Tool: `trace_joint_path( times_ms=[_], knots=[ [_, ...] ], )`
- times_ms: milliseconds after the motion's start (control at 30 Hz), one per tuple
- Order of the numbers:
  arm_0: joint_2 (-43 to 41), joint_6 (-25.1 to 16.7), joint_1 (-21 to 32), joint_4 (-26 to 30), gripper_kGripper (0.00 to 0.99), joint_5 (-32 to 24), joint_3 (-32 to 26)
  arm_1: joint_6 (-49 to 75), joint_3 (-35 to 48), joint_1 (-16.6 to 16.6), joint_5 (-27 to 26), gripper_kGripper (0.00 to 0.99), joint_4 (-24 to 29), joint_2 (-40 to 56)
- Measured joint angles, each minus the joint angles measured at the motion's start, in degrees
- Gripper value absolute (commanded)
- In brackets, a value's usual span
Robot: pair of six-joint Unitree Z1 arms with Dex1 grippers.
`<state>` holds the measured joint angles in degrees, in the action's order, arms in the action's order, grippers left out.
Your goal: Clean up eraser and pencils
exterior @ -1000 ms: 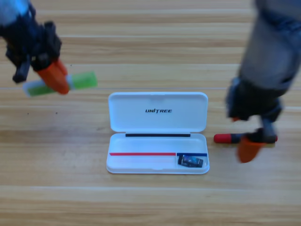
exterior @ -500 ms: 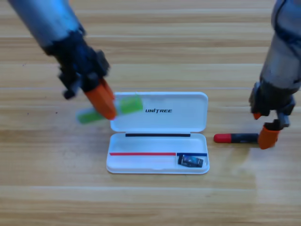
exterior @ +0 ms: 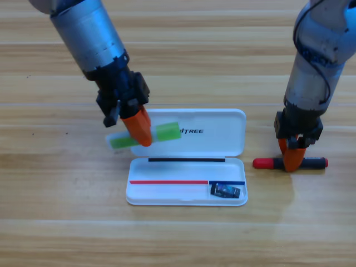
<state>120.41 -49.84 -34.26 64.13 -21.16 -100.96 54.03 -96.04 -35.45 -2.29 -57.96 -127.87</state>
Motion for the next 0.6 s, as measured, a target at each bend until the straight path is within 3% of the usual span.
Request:
trace_joint_path(
  times_ms=[433, 600],
  knots=[
    [0.1, 4.5, -6.2, -3.6, 0.0, 2.6, 0.0, 0.6, 2.2, 0.1, 0.0, 0.0, -0.4, 1.1],
    [0.2, 5.2, -7.7, -5.2, 0.0, 3.0, 1.7, -1.4, 2.7, 0.0, 0.0, 0.0, -5.7, 5.2]
  ],
)
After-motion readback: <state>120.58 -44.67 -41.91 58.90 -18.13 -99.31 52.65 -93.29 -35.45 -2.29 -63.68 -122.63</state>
